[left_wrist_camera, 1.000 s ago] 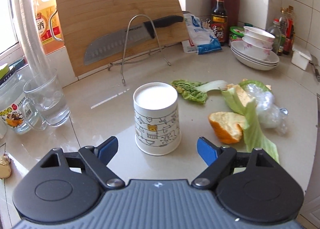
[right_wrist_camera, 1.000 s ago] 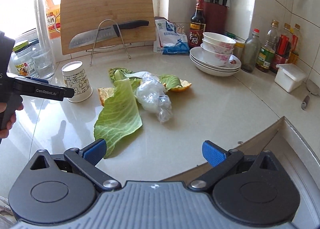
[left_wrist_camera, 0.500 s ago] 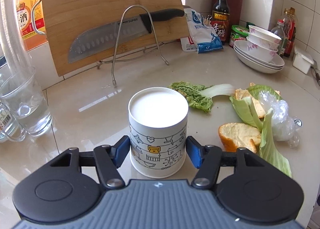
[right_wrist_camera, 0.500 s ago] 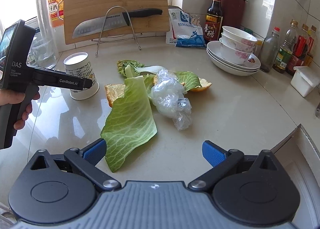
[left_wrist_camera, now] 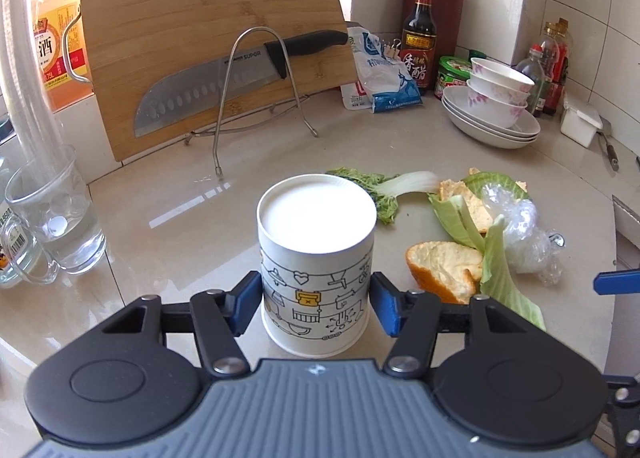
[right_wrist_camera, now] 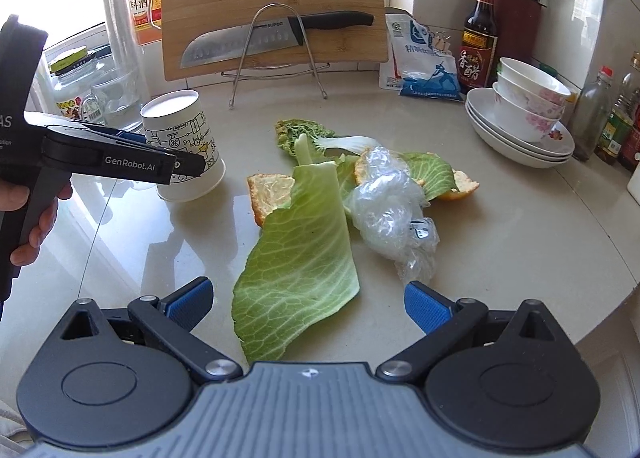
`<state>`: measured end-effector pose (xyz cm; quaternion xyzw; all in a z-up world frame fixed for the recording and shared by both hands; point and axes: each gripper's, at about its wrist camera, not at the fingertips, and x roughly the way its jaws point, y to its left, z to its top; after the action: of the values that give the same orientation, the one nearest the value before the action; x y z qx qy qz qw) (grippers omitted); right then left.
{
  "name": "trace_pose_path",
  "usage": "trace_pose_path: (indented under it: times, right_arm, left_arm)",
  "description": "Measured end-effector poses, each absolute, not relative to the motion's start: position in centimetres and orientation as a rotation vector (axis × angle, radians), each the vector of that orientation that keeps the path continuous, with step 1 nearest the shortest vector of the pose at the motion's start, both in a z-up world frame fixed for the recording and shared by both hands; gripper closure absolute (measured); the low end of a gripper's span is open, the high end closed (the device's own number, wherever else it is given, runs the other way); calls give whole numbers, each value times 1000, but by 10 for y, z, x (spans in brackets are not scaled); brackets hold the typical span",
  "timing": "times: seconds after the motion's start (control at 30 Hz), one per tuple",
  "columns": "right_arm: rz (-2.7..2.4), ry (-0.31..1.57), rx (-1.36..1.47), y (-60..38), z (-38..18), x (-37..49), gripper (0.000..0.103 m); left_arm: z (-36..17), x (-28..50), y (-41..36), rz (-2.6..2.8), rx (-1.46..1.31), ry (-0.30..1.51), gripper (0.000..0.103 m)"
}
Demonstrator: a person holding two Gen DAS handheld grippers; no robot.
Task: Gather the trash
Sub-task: 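Lift the paper cup with the left tool while the right tool grasps the cabbage leaf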
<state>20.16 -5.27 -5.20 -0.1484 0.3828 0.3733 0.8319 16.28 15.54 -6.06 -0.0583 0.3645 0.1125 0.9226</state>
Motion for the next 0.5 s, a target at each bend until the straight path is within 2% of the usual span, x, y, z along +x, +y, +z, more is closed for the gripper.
trace_pose_path:
  times: [0.5]
  right_arm:
    - [870, 899, -323, -11, -88, 251, 0]
  left_arm:
    - [-47, 155, 155, 184, -150, 751, 45]
